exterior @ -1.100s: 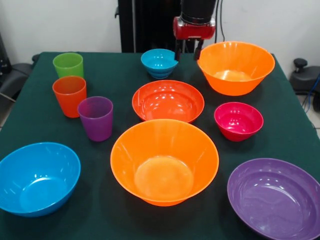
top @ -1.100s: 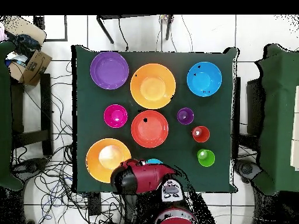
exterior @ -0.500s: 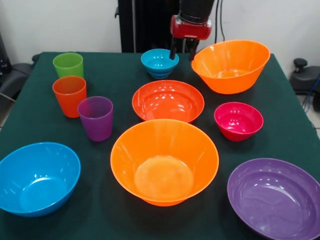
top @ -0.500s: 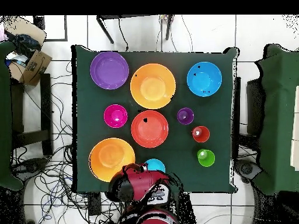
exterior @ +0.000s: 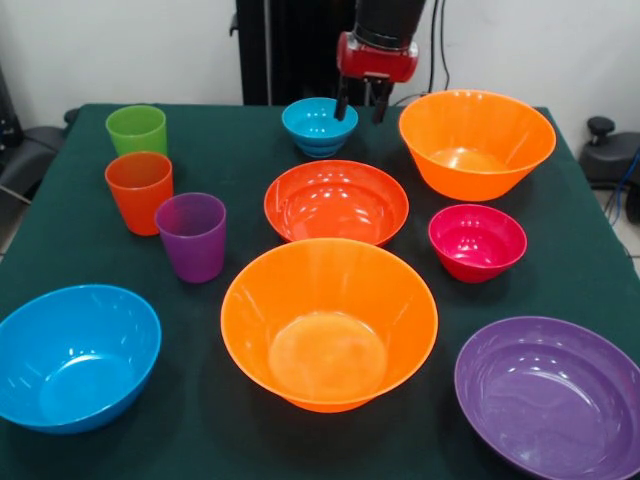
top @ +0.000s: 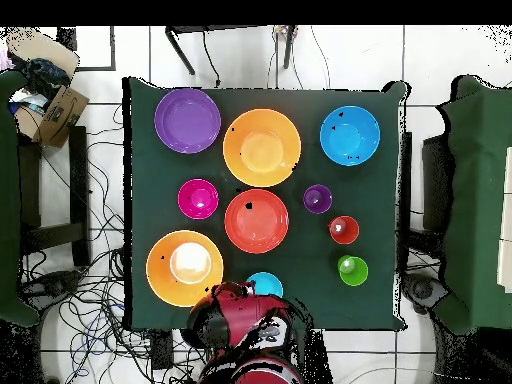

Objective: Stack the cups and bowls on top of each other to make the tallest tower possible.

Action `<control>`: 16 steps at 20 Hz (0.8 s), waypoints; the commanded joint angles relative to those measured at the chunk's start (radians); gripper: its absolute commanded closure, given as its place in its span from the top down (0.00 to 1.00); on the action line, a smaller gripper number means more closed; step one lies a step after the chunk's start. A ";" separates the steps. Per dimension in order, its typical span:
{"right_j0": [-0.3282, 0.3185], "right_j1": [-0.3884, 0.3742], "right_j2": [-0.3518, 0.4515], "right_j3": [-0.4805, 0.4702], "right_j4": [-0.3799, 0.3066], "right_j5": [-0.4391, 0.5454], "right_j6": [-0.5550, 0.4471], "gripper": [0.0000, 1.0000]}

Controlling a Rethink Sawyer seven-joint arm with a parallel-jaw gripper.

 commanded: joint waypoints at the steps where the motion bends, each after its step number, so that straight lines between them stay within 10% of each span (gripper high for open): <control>1: -0.052 -0.001 0.114 0.013 -0.007 -0.011 0.137 1.00; 16: -0.060 0.044 0.105 -0.011 -0.024 -0.038 0.123 1.00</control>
